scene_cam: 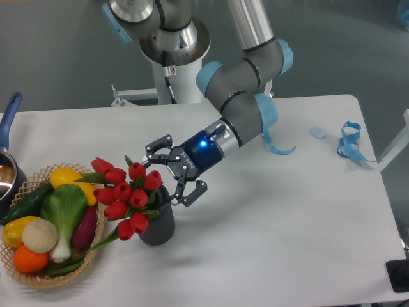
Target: Insert the flowers into the vase
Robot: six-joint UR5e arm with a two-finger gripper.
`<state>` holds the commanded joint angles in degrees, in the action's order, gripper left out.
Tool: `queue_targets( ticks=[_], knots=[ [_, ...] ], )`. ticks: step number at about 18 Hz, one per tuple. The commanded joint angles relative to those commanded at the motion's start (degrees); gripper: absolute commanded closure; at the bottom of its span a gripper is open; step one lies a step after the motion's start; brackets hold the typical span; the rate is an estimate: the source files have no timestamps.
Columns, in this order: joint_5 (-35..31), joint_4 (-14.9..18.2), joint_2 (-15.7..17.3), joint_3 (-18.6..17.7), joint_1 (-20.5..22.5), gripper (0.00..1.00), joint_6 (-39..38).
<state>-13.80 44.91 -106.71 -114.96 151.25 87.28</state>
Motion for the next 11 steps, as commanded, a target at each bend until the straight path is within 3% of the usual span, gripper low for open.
queue_targets(
  ticks=[3, 5, 9, 11],
  knots=[
    [-2.7, 0.0, 5.35, -0.7, 2.81, 0.0, 0.09],
    [-8.76, 0.09, 8.87, -0.53, 5.35, 0.0, -0.17],
    [-20.8, 0.35, 17.04, -0.62, 14.4, 0.0, -0.44],
    [-25.2, 0.44, 19.16, -0.09, 17.66, 0.0, -0.44]
  ],
)
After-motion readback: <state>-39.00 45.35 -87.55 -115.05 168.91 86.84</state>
